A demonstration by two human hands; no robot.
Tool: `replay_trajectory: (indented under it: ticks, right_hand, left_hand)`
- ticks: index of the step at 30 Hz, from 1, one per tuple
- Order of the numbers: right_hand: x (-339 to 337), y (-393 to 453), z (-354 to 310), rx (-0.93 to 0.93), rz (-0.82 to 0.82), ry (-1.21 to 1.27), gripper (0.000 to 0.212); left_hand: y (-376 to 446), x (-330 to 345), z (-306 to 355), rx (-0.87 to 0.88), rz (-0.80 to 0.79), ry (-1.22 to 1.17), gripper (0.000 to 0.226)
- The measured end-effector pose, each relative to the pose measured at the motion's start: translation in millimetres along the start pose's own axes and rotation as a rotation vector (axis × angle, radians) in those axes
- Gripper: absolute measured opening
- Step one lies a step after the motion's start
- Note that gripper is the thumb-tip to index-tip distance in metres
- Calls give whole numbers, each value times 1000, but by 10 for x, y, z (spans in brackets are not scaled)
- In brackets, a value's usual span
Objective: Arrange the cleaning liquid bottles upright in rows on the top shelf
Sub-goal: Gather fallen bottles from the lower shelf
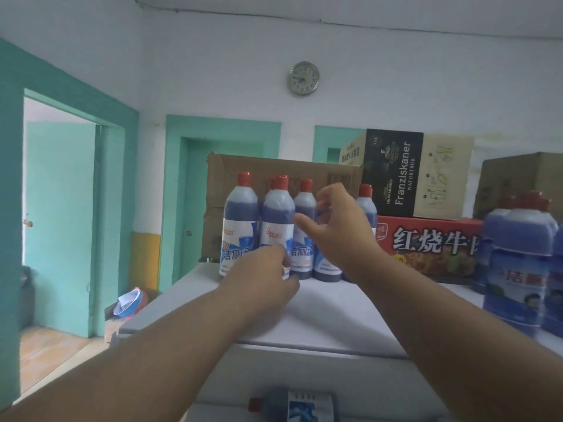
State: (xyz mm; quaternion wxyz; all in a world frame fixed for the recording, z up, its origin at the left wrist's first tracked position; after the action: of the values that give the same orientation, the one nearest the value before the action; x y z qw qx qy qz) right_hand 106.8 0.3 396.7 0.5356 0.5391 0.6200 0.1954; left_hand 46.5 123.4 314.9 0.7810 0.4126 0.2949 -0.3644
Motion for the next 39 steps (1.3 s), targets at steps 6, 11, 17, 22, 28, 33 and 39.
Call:
replay_trajectory:
  ticks: [6, 11, 17, 22, 28, 33, 39]
  right_hand:
    - [-953, -191, -38, -134, 109, -131, 27]
    - [-1738, -461, 168, -104, 174, -216, 28]
    - [-2774, -821, 677, -48, 210, -381, 26]
    - [-3448, -1040, 1313, 30, 176, -406, 26]
    - [-3624, -1053, 1907, 50, 38, -308, 31]
    - [-3444, -929, 2192, 146, -31, -192, 60]
    - [-3175, -768, 2395, 254, -79, -118, 72]
  left_hand:
    - [2, 168, 817, 153, -27, -114, 14]
    - [-120, 548, 1617, 283, -80, -170, 13]
    - [-440, 971, 2548, 358, -111, -248, 10]
    - [-704, 1390, 3234, 322, -86, -274, 13]
    - [-817, 1784, 3616, 177, -70, -231, 14]
    - [-818, 1886, 3625, 81, -77, -221, 16]
    - [-727, 1924, 3594, 91, -71, -232, 11]
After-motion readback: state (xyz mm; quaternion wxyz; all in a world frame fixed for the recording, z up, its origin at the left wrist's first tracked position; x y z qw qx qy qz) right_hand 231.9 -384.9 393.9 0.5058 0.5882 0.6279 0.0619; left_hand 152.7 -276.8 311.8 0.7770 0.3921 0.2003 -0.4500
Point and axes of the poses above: each hand's wrist, its own y-axis towards the middle knuckle, its own x-axis out of the palm, z = x × y, the point moved 8 cm from there along y, towards the middle knuckle, and after that the axes turned 7 degrees about -x, right-handed, at the moved point
